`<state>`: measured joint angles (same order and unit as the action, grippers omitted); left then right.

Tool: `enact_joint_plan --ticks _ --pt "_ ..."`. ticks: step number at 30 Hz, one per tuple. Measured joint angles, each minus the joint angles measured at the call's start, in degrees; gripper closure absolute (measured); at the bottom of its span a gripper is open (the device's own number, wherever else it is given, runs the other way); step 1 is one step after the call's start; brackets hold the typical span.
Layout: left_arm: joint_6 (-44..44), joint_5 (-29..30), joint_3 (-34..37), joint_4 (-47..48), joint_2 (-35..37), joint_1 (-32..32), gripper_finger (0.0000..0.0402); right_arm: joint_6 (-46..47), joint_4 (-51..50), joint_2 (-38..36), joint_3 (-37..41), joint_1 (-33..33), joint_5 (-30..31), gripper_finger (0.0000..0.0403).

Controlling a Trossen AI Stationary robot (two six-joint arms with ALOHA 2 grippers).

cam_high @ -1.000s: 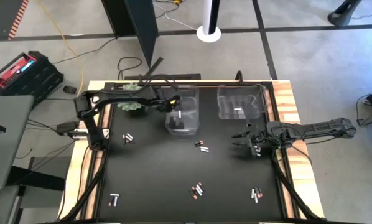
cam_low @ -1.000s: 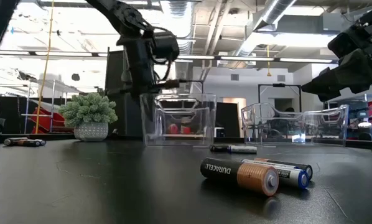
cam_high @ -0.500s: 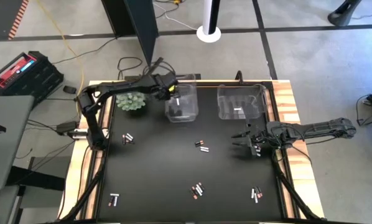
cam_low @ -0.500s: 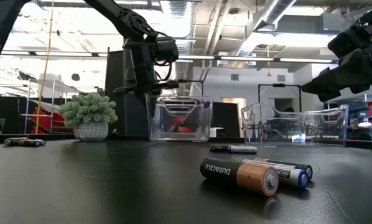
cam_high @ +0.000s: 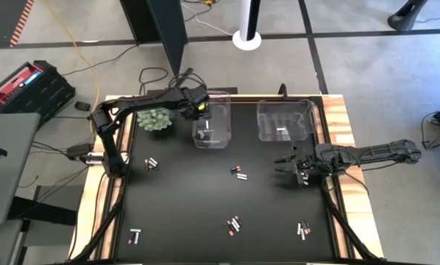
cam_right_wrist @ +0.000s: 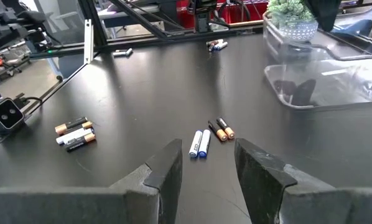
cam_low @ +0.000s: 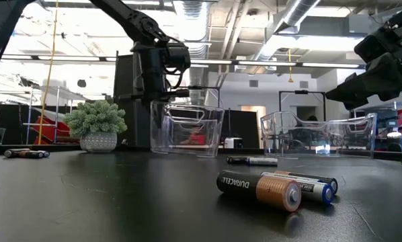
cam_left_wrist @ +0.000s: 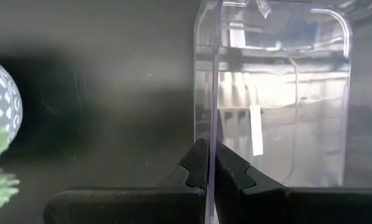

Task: Sort batteries
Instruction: Adjust the left transparent bin

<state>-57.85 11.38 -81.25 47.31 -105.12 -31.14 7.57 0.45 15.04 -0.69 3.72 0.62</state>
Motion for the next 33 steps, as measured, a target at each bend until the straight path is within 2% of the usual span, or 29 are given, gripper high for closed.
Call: enact_joint_plan --ticks 19,33 --pt "0.06 0.11 0.0 -0.4 0.0 0.33 0.0398 0.01 0.0 0.0 0.0 -0.01 0.0 0.0236" --pt "-0.08 -0.02 -0.02 -0.36 0.04 0.33 0.0353 0.0 0.0 -0.01 0.02 -0.01 0.0 0.0236"
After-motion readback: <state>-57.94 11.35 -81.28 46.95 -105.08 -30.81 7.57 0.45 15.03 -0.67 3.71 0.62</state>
